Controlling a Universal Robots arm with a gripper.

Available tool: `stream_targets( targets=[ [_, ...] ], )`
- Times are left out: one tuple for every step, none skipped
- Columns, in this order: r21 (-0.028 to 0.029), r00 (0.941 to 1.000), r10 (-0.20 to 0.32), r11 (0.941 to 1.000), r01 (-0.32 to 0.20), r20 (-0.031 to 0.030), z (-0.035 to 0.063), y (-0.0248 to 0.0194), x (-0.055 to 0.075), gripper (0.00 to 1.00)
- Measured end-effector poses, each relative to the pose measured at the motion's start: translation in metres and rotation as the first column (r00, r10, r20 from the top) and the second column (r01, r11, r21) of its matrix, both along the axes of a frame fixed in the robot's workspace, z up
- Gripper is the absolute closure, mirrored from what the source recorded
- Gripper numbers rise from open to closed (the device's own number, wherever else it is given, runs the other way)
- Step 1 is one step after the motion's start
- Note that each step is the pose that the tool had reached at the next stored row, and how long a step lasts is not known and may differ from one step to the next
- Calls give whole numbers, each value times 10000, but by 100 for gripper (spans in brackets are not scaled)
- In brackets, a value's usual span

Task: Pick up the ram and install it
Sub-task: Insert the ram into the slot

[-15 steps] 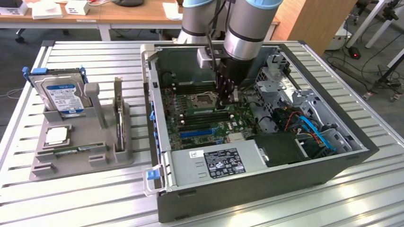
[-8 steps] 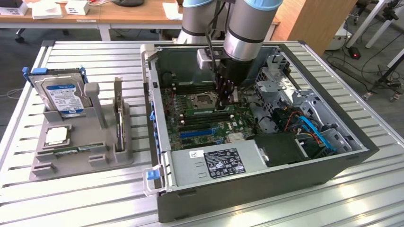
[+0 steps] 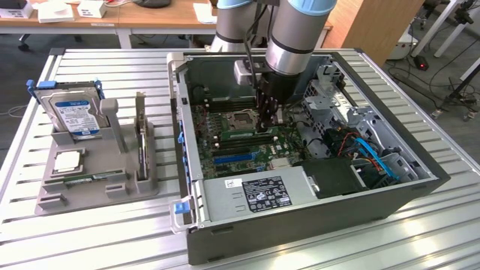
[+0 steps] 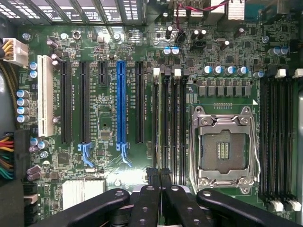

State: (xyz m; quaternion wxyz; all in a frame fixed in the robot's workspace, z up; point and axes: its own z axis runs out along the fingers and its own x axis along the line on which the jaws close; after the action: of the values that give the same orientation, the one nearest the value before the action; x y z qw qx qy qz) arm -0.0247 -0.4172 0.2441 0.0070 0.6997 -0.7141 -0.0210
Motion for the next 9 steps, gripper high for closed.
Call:
stream_targets(
  targets=[
    [-1,10000,0,10000,0,0,-2,0,0,89],
    [-2,10000,0,10000,0,-1,-1,0,0,89],
    [-2,10000,0,10000,0,-1,-1,0,0,89],
    [-2,10000,0,10000,0,0,-2,0,0,89],
    [2,10000,0,10000,0,1,-5,0,0,89],
    [4,10000,0,10000,0,2,-15,1,0,89],
    [1,10000,0,10000,0,1,-25,0,0,89],
    [1,10000,0,10000,0,0,-35,0,0,89],
    [1,10000,1,10000,-1,0,-45,0,0,89]
  ],
)
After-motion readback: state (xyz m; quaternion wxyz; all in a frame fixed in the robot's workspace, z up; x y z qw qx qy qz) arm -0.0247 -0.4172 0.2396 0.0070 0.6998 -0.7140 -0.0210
